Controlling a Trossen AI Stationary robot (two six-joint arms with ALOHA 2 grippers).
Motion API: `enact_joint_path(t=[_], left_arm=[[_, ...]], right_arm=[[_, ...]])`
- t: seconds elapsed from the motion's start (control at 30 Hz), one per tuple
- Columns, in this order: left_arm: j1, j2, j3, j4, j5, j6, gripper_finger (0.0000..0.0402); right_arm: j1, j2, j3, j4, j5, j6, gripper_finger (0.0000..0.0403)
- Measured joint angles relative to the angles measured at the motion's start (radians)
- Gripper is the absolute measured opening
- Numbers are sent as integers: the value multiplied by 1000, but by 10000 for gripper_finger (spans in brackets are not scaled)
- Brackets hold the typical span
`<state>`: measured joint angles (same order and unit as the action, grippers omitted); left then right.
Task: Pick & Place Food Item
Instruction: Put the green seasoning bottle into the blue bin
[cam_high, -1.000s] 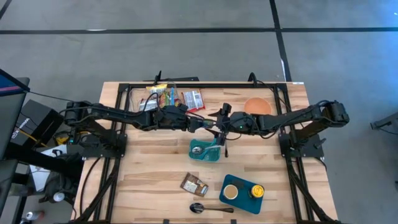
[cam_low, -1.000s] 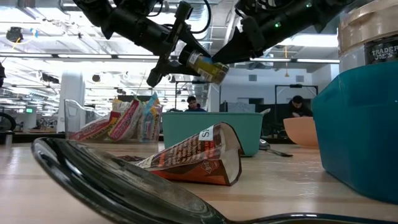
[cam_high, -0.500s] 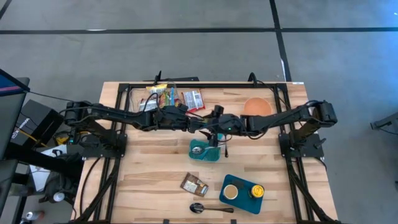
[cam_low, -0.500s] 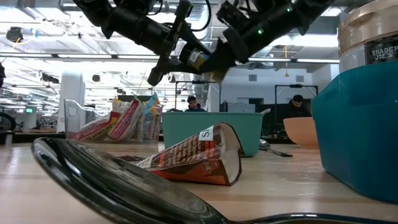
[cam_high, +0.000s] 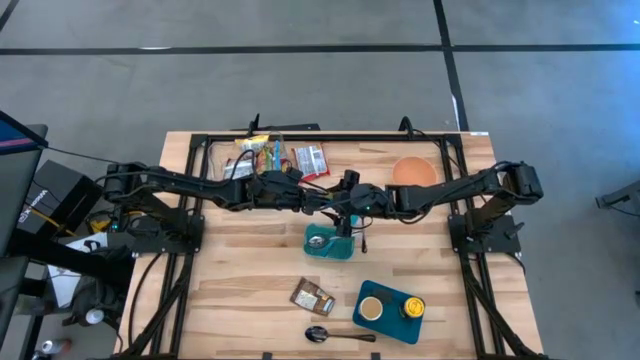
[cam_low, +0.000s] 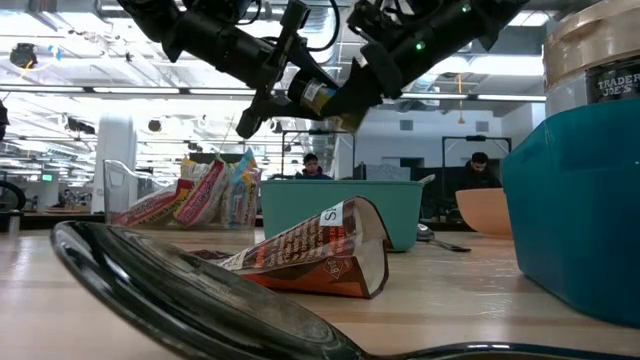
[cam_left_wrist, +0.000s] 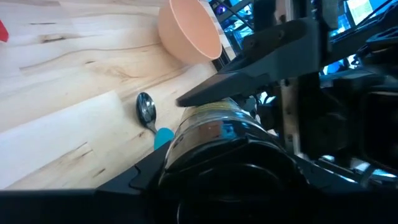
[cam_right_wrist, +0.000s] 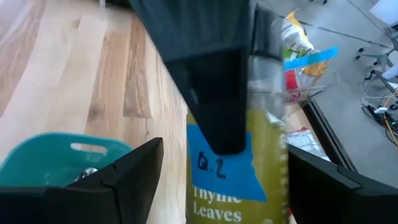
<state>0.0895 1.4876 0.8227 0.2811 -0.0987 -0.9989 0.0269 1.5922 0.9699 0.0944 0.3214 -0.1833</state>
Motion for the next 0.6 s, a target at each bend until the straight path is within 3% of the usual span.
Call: enact_joint_path(t=[0.37, 0.6], left_arm=[[1, 0, 0, -13, -5, 0, 193], [0, 0, 0, -16, -1, 0, 193]], right_arm=[[0, -2, 1, 1, -6, 0, 286], [-3, -2, 1, -2, -5, 26, 239]])
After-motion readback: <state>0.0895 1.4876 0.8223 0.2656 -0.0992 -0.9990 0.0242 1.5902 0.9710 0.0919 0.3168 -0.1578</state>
